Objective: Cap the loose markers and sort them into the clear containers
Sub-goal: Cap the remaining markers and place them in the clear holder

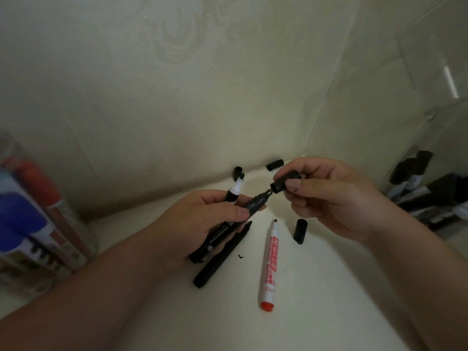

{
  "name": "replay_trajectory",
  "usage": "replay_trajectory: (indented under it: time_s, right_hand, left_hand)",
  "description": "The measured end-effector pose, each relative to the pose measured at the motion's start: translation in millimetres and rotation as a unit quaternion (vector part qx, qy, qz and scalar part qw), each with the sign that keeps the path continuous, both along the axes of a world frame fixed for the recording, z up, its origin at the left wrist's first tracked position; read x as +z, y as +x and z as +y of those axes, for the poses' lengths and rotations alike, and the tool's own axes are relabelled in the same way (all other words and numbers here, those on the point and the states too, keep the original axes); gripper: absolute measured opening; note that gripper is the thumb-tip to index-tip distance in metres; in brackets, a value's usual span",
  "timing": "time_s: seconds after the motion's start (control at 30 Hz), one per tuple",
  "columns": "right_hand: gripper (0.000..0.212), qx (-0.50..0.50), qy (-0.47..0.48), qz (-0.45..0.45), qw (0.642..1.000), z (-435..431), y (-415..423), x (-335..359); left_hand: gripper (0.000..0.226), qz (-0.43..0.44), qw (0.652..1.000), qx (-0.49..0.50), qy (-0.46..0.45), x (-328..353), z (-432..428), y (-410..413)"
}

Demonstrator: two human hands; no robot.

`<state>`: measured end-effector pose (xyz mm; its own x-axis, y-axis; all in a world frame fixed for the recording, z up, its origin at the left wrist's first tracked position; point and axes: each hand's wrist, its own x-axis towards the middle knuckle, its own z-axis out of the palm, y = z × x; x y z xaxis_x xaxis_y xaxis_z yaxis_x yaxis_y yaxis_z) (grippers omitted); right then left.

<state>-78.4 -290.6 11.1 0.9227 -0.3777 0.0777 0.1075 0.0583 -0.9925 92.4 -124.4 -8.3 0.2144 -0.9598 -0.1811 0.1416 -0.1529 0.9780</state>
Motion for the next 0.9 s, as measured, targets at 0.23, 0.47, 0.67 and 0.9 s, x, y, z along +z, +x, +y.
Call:
replay_trajectory:
  time_s: [0.23,0.47,0.67,0.9]
  right_hand:
    - [0.024,0.027,-0.061,0.024,0.997,6,-2,3]
    - [0.022,0.022,-0.127,0.041,0.991,14,-6,13]
    - [0.013,-0.015,-0.149,0.041,0.988,19,-4,19]
    - [0.014,-0.247,-0.147,0.092,0.953,1,-2,27]
  left_hand:
    - [0.025,-0.06,0.995,-0.071,-0.022,5,3,5]
    - [0.021,-0.042,0.994,-0.09,-0.042,3,4,9]
    - [0.014,0.059,0.992,-0.092,-0.06,2,2,3]
    - [0.022,0.11,0.99,0.04,-0.08,-10,-6,13]
